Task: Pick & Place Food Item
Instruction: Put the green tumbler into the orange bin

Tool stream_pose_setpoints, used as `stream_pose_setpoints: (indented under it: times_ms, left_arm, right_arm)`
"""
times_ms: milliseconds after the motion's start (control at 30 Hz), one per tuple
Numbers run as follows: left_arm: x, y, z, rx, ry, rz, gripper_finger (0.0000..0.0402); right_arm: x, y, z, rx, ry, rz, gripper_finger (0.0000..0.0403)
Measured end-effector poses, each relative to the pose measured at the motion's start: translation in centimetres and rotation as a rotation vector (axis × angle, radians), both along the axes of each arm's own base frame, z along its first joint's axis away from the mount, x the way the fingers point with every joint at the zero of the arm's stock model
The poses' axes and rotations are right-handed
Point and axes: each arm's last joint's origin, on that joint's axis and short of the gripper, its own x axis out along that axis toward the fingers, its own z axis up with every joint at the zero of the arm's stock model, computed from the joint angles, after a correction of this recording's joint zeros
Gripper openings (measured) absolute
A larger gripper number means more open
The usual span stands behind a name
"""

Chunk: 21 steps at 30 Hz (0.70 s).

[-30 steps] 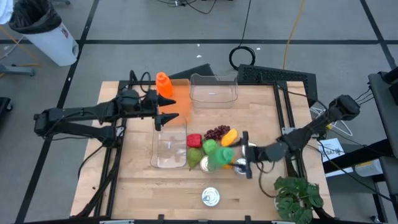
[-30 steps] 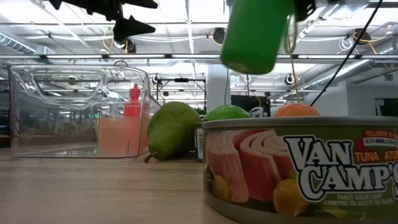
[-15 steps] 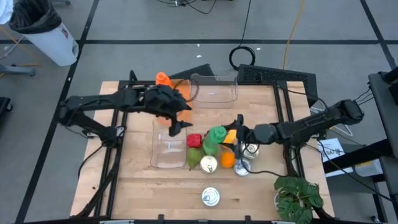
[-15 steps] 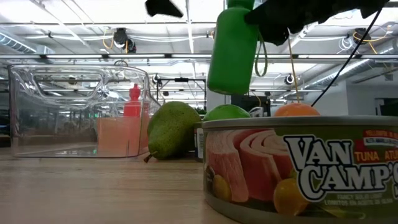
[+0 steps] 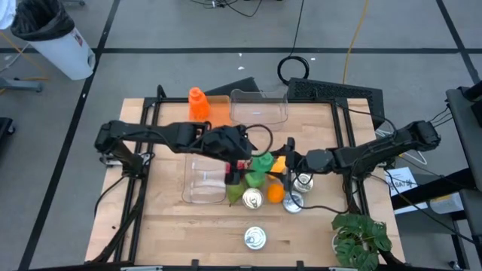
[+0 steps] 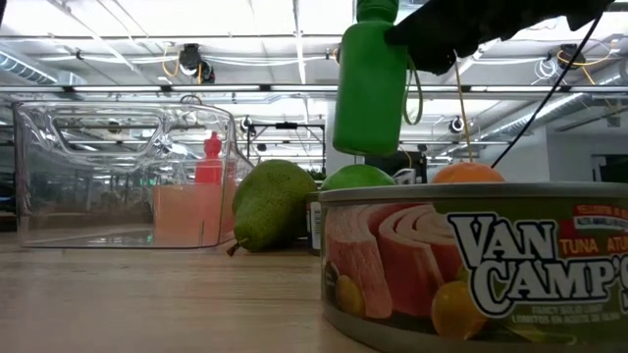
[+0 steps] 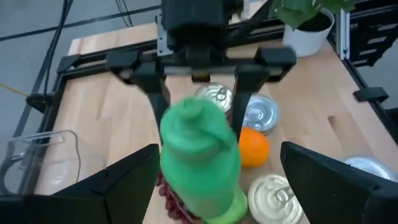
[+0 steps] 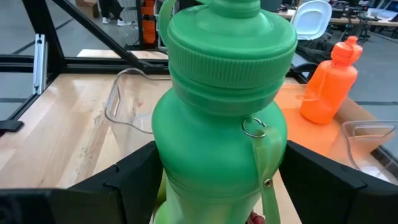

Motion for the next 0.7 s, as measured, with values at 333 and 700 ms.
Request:
stream_pose_setpoints:
  times_ms: [333,700]
  left_arm:
    - [1.2,-0.2,-0.4,-0.045,-0.025,0.046,0.0349]
    - [3.0,-0.3,-2.7,-0.026,0.009,0.091,0.0349]
  right_arm:
    - [0.3,0.1,-0.1,0.009,-0.013,0.0,0.0288]
    - [0.4,0.2,-0.2,0.015,-0.008,0.024,0.0288]
